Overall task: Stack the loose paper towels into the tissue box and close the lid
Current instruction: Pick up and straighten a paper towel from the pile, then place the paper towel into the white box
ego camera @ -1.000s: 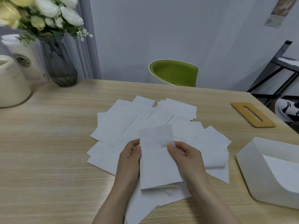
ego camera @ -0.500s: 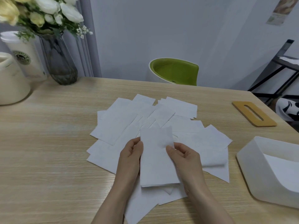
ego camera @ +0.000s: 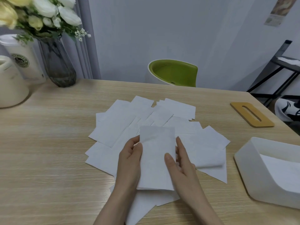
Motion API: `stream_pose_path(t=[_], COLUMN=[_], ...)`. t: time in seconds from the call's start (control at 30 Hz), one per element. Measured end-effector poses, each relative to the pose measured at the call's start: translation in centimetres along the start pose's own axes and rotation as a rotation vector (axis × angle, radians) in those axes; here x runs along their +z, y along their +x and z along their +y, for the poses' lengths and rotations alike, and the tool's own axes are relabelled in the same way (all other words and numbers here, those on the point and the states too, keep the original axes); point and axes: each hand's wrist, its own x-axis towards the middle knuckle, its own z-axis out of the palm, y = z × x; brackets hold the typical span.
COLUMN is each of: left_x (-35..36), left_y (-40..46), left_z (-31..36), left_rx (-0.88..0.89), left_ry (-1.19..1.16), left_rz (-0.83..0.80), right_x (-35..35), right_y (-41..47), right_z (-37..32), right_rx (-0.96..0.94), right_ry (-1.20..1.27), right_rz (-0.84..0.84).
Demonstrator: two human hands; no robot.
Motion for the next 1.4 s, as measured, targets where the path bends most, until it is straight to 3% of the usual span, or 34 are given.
stream_pose_path(t=[0.23,0.5,0.63,0.87,1.0,1.1,1.4], left_x=[2.3,3.3,4.3,2.2,2.3,4.3,15.3], left_y=[-1.6,-1.8,-2.3,-2.3,-2.5,-3.0,-4.6], left_z=[0.0,0.0,0.0,1.1,3.6,4.8,4.7], left_rx=[0.019,0.022,0.015,-0.037,-0.049,-0.060,-0.036], left_ry=[0.005,-0.118,-0.200,-0.062,0.102,0.140,0.290], left_rz=[-0.055,0.213,0.223,0.057,-0.184,-0.297,-0.596], right_x=[-0.5,-1.8,-1.3,-6.2,-10.5,-13.7,-25.2], right_y=[-0.3,-1.9,-3.0,-2.4,-2.5,-2.9,-3.3], right_z=[-0.4,0.4,0.7,-0.3,-1.1,-1.5,-0.3], right_rx=[0.038,-0.025,-0.077,-0.100,-0.140,-0.144,-0.069], right_ry=[0.017,0.338,0.322,0.128,0.050,0.090,-0.094], right_rz=[-0.065,0.019,0.026,-0.005,0.072,0.183,0.433])
